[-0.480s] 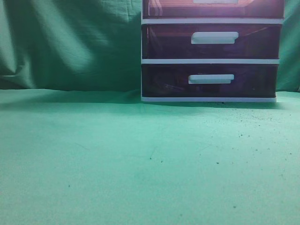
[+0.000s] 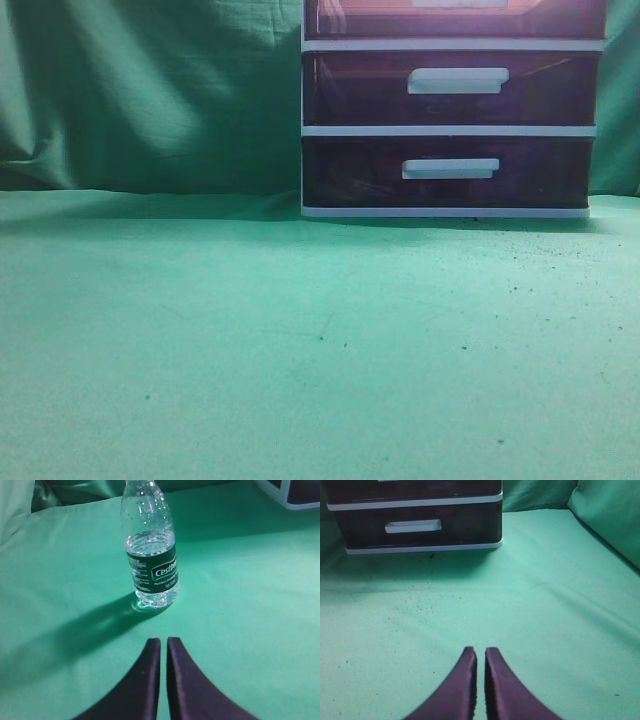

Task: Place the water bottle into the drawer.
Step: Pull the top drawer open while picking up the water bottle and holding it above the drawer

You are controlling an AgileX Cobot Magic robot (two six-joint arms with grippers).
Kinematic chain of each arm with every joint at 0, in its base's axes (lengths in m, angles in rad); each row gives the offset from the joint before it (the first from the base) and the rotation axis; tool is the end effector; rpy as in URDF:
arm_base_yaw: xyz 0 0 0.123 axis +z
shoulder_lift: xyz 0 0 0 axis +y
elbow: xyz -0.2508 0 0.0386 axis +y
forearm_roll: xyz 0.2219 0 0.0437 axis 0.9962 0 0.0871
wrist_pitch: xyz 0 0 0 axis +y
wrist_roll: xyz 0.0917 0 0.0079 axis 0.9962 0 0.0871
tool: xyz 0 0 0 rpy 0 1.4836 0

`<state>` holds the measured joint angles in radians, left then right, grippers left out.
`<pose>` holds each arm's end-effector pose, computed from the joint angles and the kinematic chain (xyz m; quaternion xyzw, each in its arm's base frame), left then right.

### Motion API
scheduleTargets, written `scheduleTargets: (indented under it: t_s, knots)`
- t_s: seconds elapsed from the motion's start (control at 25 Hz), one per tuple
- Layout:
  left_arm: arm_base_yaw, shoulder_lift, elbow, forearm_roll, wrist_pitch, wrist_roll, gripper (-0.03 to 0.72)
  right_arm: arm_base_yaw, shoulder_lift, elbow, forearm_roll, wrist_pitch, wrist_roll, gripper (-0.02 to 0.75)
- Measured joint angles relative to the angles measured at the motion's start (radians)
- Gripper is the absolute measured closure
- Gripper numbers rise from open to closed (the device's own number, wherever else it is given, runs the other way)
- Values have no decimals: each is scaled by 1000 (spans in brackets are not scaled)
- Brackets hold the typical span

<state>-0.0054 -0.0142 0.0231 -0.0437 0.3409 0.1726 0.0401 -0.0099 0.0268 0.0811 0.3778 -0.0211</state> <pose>0.0598 -0.0017 0.1758 0.0587 0.7913 0.0325 0.6077 0.0590 0.0051 0.1712 -0.0031 0.8067 0.0399 0.5896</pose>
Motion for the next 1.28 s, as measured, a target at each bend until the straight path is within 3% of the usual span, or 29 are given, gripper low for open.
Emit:
scheduleTargets:
  t_s: [0.36, 0.6, 1.0, 1.12, 1.28]
  knots:
    - [0, 0, 0, -10, -17, 0, 688, 0, 0, 0, 0, 0, 0, 691]
    - [0, 0, 0, -186, -239, -14, 688, 0, 0, 0, 0, 0, 0, 691]
    - [0, 0, 0, -216, -437, -80, 688, 0, 0, 0, 0, 0, 0, 691]
    - [0, 0, -18, -218, -402, -155, 688, 0, 0, 0, 0, 0, 0, 691]
    - [0, 70, -146, -211, -279, -175, 688, 0, 0, 0, 0, 0, 0, 691]
